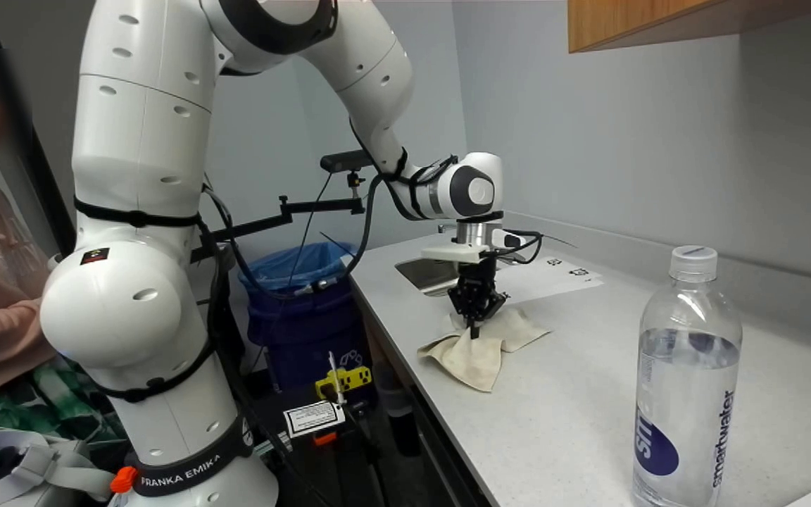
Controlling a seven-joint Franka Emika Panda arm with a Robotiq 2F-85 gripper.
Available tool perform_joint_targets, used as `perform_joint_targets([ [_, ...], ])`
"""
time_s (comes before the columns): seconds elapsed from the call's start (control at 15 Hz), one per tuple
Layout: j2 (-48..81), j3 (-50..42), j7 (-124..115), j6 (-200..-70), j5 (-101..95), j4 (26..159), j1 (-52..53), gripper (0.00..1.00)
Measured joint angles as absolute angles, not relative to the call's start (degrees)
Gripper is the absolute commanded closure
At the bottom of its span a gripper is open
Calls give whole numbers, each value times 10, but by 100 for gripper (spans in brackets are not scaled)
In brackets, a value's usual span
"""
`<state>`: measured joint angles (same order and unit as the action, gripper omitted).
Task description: Pick up the towel from the countertop and wipe it on the countertop.
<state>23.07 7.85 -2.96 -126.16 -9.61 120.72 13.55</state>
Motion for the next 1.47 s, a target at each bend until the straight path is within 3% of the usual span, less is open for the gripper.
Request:
perform_joint_targets([
  [0.53, 238, 83, 23, -1271, -94, 1190, 128, 99],
  [1.47, 362, 80, 20, -1332, -64, 994, 106, 99],
])
